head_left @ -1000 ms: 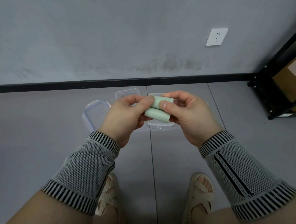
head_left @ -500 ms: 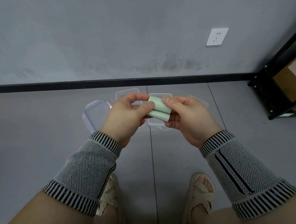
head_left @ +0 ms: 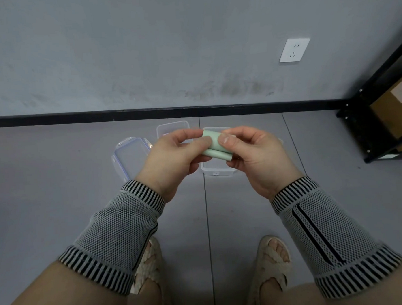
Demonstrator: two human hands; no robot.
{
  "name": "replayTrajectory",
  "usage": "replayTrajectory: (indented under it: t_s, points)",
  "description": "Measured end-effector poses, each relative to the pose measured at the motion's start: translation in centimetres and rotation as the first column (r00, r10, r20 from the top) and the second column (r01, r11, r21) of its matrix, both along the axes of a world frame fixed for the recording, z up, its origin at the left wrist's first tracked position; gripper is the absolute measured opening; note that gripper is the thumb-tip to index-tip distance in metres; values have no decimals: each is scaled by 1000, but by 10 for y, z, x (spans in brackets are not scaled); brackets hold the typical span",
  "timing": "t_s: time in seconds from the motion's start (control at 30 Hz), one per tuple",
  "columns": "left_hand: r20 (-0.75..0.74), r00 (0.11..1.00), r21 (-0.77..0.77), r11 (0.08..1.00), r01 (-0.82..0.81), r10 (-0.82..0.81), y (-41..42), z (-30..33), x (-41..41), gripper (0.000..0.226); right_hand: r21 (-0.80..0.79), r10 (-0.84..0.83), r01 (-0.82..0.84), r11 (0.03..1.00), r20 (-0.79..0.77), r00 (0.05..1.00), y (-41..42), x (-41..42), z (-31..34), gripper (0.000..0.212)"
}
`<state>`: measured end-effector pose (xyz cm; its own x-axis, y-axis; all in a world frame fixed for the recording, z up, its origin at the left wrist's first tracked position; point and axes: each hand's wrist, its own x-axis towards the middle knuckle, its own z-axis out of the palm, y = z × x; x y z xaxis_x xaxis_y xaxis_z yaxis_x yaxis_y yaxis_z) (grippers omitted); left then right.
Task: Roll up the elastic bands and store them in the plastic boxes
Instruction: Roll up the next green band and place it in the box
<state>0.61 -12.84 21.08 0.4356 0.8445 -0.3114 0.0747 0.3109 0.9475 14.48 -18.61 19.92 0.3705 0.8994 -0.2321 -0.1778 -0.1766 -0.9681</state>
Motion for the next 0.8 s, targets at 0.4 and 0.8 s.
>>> replayTrajectory:
  t_s: [0.4,0.8]
  points:
    - [-11,1000,40,999,-15,15,1,0,-1,10,-61,30,-34,998,-68,997,-1,-4,2,21]
    - [32,999,36,999,-9,8,0,-2,-1,18,-90,74,-77,993,-39,997,-1,-1,3,21]
